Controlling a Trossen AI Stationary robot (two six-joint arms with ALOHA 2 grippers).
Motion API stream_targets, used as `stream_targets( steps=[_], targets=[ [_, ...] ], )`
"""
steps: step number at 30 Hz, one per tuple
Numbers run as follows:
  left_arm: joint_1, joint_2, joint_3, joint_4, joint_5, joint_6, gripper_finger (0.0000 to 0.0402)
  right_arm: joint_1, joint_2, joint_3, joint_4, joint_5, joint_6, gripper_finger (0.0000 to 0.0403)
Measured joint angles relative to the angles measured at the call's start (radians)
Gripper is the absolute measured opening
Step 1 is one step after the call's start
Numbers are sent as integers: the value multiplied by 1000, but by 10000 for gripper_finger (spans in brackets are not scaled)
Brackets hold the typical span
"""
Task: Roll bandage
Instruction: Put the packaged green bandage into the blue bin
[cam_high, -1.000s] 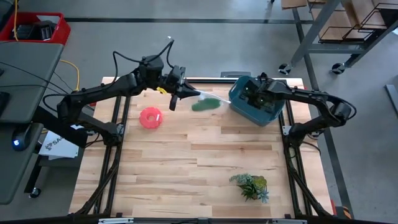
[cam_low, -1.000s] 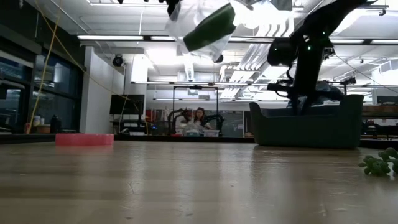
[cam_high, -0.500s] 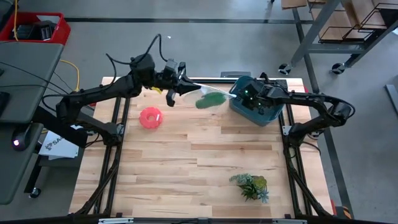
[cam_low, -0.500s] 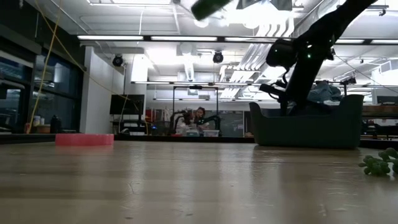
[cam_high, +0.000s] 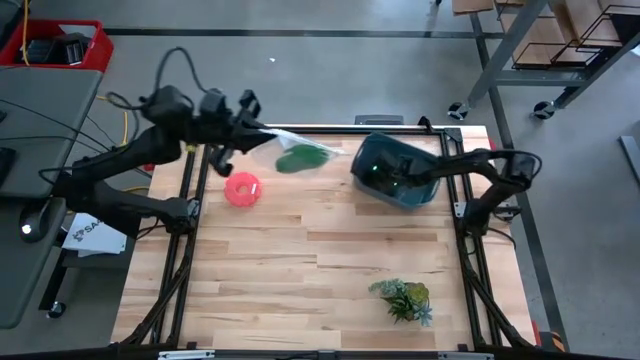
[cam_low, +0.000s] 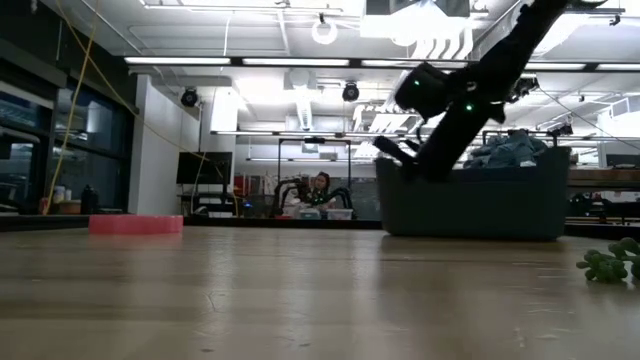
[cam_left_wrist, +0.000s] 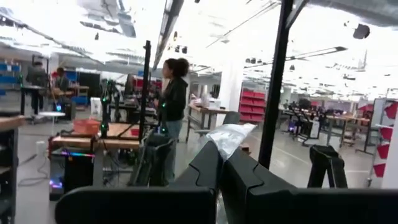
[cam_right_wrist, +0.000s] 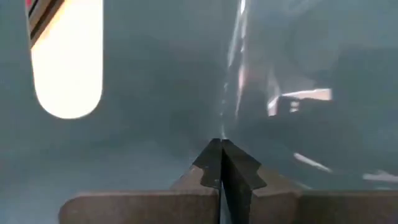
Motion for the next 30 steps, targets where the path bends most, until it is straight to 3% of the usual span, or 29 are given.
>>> stream_targets(
  steps=[9,15,24,30],
  targets=[
    [0,-133,0,-174,-4,75,0,211,151,198,53,4,61,0],
    [0,-166,0,-213,-4,89,0,296,190,338,22,-13,-3,0],
    [0,-166,0,-238,-4,87,0,350,189,439,-81,-159,-172,0],
    [0,-157,0,-277,-70,91,0,353,23,447,-294,-46,-341,0]
  ],
)
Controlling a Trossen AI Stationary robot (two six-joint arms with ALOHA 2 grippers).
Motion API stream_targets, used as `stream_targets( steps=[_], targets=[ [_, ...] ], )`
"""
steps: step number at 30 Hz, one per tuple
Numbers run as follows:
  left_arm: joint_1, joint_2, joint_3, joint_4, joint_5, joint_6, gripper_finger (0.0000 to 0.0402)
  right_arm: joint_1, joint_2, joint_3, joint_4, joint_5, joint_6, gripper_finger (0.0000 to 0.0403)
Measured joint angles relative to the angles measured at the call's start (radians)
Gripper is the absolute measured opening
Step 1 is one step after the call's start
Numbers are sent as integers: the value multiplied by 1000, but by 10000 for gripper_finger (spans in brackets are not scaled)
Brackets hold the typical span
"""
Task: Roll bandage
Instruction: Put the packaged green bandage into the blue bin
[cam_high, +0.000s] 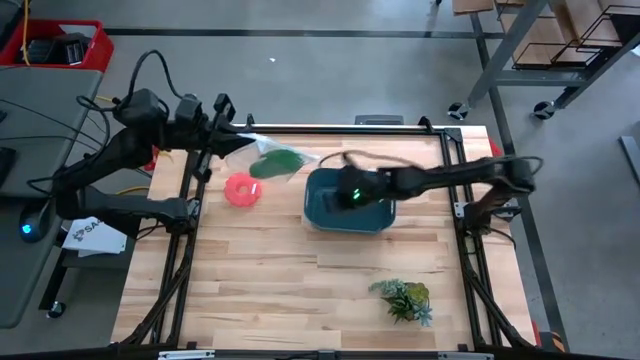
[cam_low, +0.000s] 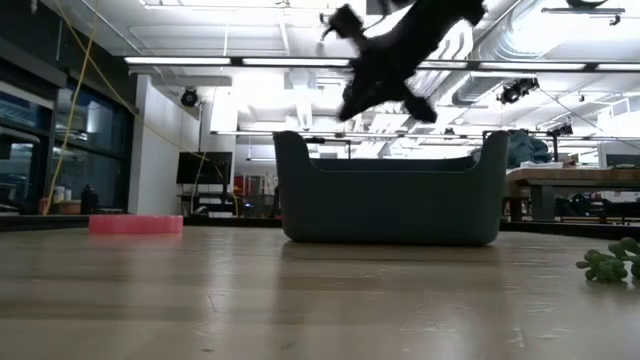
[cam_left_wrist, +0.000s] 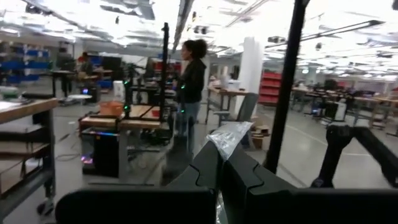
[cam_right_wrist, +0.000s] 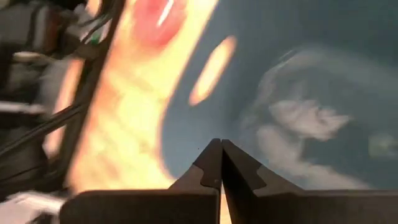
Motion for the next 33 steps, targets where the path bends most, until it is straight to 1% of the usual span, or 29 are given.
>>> stream_targets(
  steps=[3,6,8,11,16,21,27,31,33],
  targets=[
    [0,29,0,1,-14,0,0,-25,-124,0,-158,72,-90,0],
    [0,85,0,-1,-27,-12,0,-39,-264,0,-270,135,-155,0],
    [-6,144,0,-13,-35,-33,0,-40,-358,0,-341,202,-174,0],
    [-23,258,0,-10,-39,-23,0,-27,-486,0,-426,298,-182,0],
    [-48,444,0,162,-33,-28,0,10,-630,0,-561,367,-175,0],
    [-62,610,0,267,3,-102,0,53,-694,0,-660,410,-183,0],
    [-97,770,0,370,16,-179,0,96,-711,0,-700,443,-228,0],
    [-113,827,0,484,10,-244,0,116,-711,0,-730,446,-235,0],
    [-123,845,-15,556,-17,-278,0,123,-711,0,-757,446,-236,0]
  ],
)
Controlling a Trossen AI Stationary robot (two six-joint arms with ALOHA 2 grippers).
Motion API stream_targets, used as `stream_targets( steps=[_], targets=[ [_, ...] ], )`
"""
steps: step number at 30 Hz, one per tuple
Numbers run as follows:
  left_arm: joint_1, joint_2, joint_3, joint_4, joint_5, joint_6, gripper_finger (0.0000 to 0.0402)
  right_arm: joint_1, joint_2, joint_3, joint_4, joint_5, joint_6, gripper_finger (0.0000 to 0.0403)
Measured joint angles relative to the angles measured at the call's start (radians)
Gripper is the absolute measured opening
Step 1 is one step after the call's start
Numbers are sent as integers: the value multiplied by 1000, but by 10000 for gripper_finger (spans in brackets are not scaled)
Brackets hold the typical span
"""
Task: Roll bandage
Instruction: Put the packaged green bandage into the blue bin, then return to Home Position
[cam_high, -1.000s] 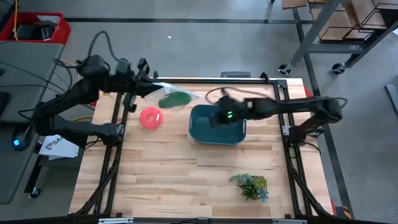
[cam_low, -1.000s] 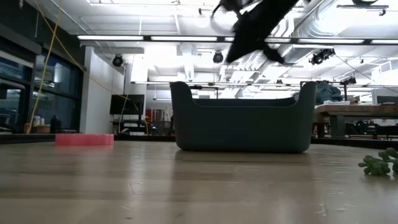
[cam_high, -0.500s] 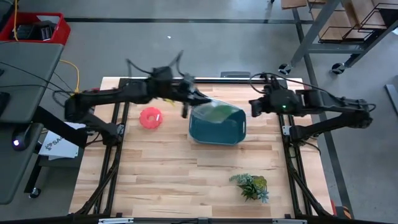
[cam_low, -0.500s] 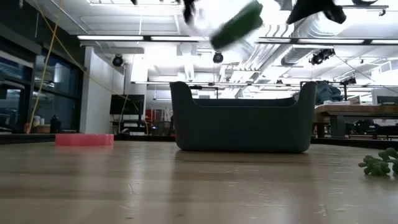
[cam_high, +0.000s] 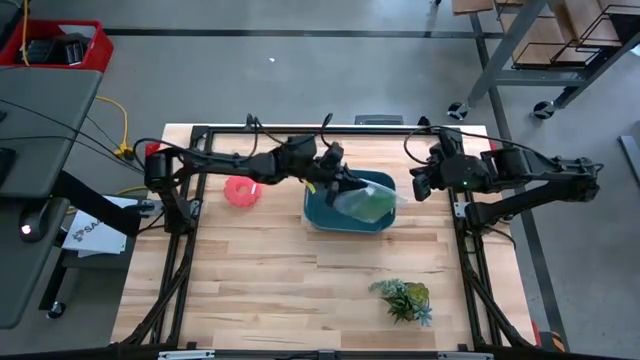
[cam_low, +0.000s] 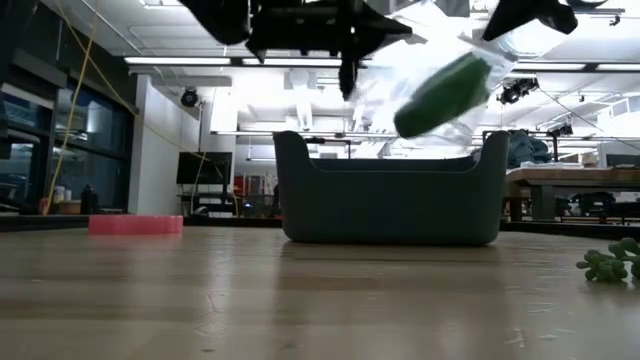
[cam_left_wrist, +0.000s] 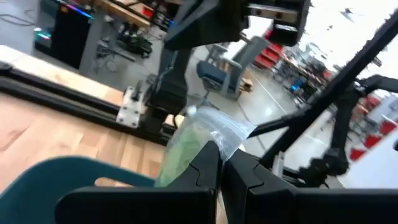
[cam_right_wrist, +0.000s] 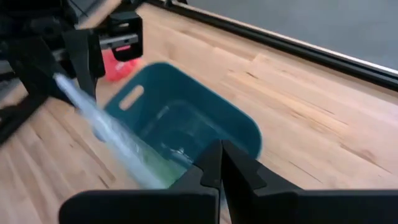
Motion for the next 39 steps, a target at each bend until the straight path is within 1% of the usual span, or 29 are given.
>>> stream_targets(
  steps=[3,7,9,11,13,15,17,20,24,26,27,30,33,35,37,39],
  targets=[
    [-19,3,-71,100,-65,-36,0,11,-6,0,-51,-2,9,0],
    [-31,-29,-214,201,-182,-90,0,23,-30,0,-82,-7,18,0],
    [-28,-43,-273,232,-252,-105,0,27,-43,-1,-82,-10,17,0],
    [-24,-52,-295,233,-289,-106,4,27,-53,-1,-81,-11,17,0],
    [-19,-53,-295,234,-271,-106,15,27,-61,-1,-81,-11,16,0],
    [-19,-53,-295,231,-242,-111,35,27,-64,-1,-81,-11,9,0],
    [-19,-59,-296,239,-226,-147,65,27,-66,-1,-81,-11,8,0],
    [-16,-87,-283,243,-203,-184,120,27,-66,-1,-80,-11,-1,0],
    [-5,-154,-239,240,-183,-206,188,27,-66,-1,-76,-11,-10,0],
    [9,-210,-223,198,-148,-200,209,27,-66,-1,-73,-11,-10,0],
    [16,-244,-219,167,-147,-191,215,27,-66,-1,-72,-11,-10,0],
    [28,-355,-221,29,-153,-138,217,27,-65,-1,-72,-11,-10,0],
    [12,-479,-224,-101,-220,-39,205,27,-64,-1,-67,1,4,0],
    [-21,-562,-262,-101,-297,15,195,25,-64,-1,-65,5,10,0],
    [-64,-632,-348,-71,-384,22,185,24,-64,-1,-55,6,11,0],
    [-112,-689,-466,15,-467,-7,176,24,-64,-1,-32,6,10,0]
  ],
)
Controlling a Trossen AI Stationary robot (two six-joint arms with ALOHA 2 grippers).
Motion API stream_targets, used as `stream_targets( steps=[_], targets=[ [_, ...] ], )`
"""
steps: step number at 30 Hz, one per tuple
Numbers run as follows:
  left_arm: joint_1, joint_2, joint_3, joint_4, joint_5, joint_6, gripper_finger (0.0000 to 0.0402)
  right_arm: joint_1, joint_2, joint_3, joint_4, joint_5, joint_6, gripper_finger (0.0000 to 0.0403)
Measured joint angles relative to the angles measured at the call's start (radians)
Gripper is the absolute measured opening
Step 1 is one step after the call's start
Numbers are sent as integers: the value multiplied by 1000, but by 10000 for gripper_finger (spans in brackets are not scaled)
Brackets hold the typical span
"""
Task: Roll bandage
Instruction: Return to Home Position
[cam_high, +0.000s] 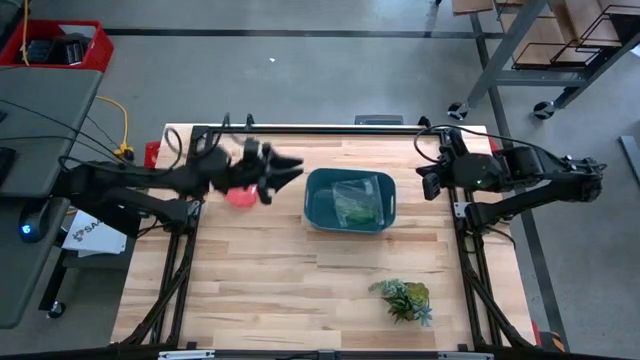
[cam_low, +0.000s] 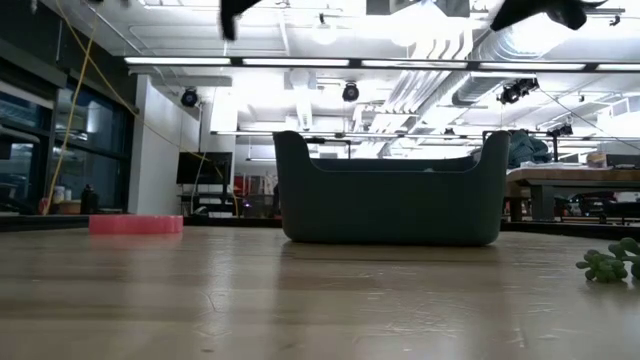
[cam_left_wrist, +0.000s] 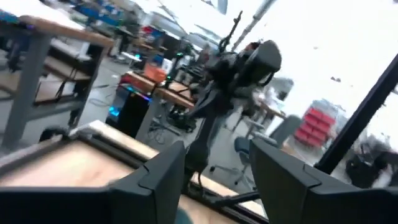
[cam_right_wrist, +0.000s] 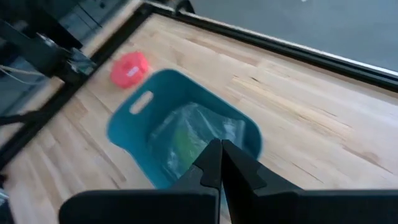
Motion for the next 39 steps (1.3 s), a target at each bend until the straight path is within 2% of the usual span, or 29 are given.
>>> stream_targets(
  steps=[4,6,9,13,16,21,24,27,30,35,39],
  targets=[
    [-101,-78,-248,274,-143,-50,164,0,0,0,80,-13,-42,0],
    [-126,-107,-345,369,-175,-49,156,0,1,0,102,-49,-85,0],
    [-128,-165,-481,432,-169,-18,122,0,0,0,122,-125,-103,0],
    [-72,-272,-653,488,-105,-30,27,0,-1,0,150,-135,-25,0],
    [-30,-352,-777,583,-55,-76,11,0,-2,0,170,-132,2,0],
    [-1,-438,-786,454,34,-34,2,1,-10,11,174,-110,50,0],
    [2,-449,-789,367,41,-11,1,1,-22,11,132,-122,78,0],
    [-4,-447,-789,333,47,-43,1,18,-40,-5,103,-212,93,0],
    [-16,-445,-788,326,39,-84,1,76,-74,-72,155,-270,106,0],
    [-23,-444,-788,293,-108,-57,1,218,-197,-325,422,-231,114,0],
    [-23,-444,-788,293,-198,-2,1,219,-283,-556,887,-227,-47,0]
  ],
)
